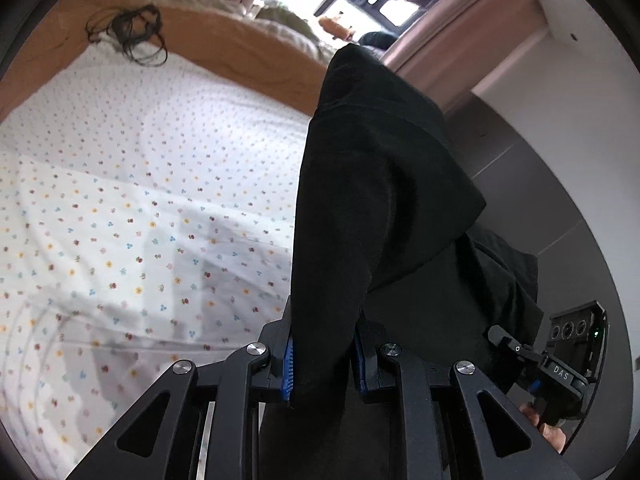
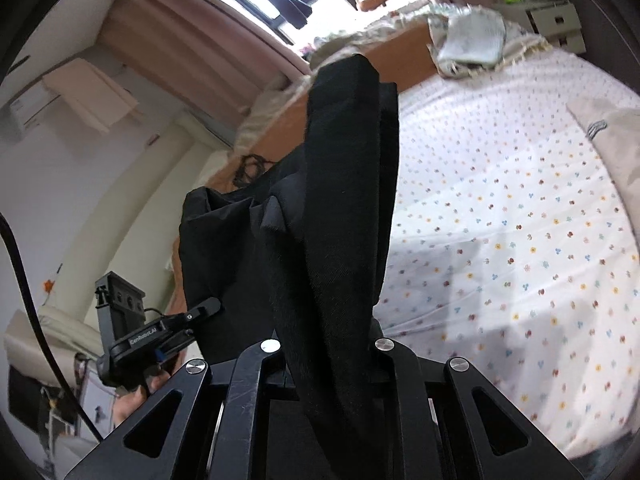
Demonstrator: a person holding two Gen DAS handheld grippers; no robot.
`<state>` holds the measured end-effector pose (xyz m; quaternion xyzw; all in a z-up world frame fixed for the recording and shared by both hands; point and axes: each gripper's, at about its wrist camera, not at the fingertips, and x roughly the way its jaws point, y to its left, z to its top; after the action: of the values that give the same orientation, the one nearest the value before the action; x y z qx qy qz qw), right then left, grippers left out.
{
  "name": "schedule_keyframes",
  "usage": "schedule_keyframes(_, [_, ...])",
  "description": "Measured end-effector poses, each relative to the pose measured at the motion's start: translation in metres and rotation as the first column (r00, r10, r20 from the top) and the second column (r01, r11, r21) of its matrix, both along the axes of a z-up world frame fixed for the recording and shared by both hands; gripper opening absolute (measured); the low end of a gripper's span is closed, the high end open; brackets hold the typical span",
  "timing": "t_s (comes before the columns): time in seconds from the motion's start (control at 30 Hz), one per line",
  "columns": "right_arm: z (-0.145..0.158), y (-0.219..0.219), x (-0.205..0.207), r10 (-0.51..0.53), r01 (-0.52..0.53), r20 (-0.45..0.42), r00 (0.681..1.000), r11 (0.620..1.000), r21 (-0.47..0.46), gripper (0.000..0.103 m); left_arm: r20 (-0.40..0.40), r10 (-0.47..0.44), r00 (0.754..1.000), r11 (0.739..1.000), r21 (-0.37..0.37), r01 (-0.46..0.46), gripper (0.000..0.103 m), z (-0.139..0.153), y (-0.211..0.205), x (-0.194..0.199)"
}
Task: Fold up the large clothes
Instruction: 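Close both tools on the end of the black bundle and lift it, then carry the hanging black bundle with both tools toward the orange blanket by the headboard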
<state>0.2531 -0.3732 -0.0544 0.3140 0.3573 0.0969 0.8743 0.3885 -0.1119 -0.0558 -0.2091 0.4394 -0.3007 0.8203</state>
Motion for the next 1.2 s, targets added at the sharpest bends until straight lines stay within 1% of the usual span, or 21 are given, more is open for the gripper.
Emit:
schedule_keyframes(0.13, [0.023,0.019,-0.024,0.001,0.0,0.065,0.998,1.0,-0.016,0.016,0.062,-0.007,0.998,1.0,-0.017,0.008,0.023,0.024,0.011,-0.029])
schedule_keyframes(0.23, [0.04,0.036,-0.044,0.027,-0.023,0.115,0.993,0.999,-0.034,0.016,0.116,0.014,0.993,0.999,-0.032,-0.01,0.023,0.043,0.029,-0.058])
schedule_keyframes(0.4, [0.067,0.067,-0.068,0.069,-0.059,0.179,0.981,0.996,-0.06,0.015,0.158,0.046,0.986,0.998,-0.05,-0.039,0.023,0.069,0.058,-0.095])
schedule_keyframes(0.53, [0.089,0.097,-0.091,0.124,-0.108,0.238,0.963,0.991,-0.079,0.015,0.196,0.069,0.978,0.996,-0.06,-0.058,0.023,0.092,0.085,-0.127])
schedule_keyframes(0.7, [0.11,0.139,-0.109,0.209,-0.181,0.298,0.931,0.976,-0.117,0.015,0.234,0.105,0.966,0.994,-0.067,-0.092,0.023,0.108,0.121,-0.155])
schedule_keyframes(0.83, [0.113,0.161,-0.115,0.252,-0.229,0.319,0.914,0.967,-0.109,0.014,0.259,0.145,0.955,0.989,-0.074,-0.13,0.023,0.116,0.154,-0.171])
schedule_keyframes(0.97, [0.112,0.184,-0.118,0.287,-0.268,0.325,0.901,0.958,-0.101,0.014,0.268,0.18,0.946,0.983,-0.078,-0.165,0.023,0.12,0.184,-0.174])
schedule_keyframes(1.2, [0.114,0.214,-0.111,0.343,-0.331,0.337,0.877,0.939,-0.096,0.014,0.28,0.23,0.932,0.973,-0.078,-0.217,0.023,0.132,0.227,-0.2])
